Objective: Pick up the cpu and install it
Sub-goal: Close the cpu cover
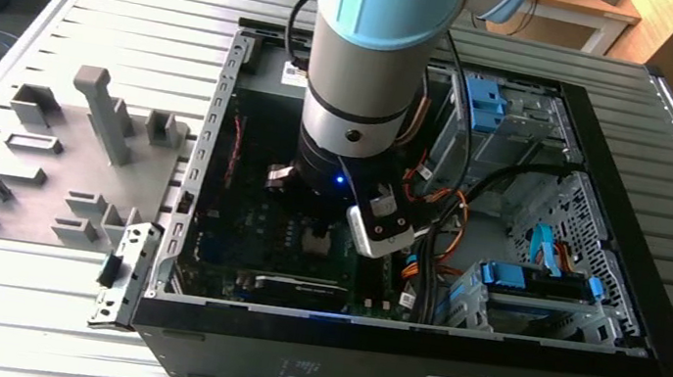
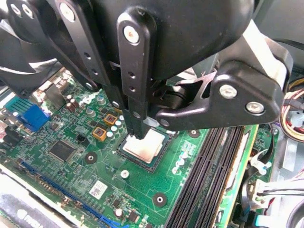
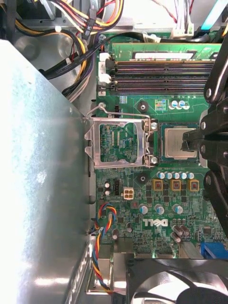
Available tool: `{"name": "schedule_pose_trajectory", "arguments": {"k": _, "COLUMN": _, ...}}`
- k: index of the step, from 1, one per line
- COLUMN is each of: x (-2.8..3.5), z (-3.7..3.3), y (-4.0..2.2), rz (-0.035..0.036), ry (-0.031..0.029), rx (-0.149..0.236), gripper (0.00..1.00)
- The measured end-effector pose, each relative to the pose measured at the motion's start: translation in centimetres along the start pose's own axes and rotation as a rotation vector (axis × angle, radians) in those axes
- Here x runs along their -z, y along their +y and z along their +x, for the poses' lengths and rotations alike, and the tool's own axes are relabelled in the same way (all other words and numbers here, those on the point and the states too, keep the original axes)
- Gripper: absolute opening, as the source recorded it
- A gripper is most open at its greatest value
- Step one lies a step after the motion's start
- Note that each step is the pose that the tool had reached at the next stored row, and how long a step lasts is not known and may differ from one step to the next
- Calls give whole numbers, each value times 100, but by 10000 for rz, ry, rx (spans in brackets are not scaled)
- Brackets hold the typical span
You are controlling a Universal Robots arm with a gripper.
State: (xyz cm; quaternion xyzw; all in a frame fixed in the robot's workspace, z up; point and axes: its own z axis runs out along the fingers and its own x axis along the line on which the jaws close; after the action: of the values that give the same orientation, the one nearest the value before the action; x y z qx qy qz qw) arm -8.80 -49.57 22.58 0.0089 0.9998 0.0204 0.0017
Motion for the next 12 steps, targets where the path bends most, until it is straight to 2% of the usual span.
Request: {"name": "schedule_pose_trajectory", "arguments": {"k": 12, "x": 39, "z": 0, "y": 1, "rz": 1, "ry": 0, "rx": 0, "gripper": 11}}
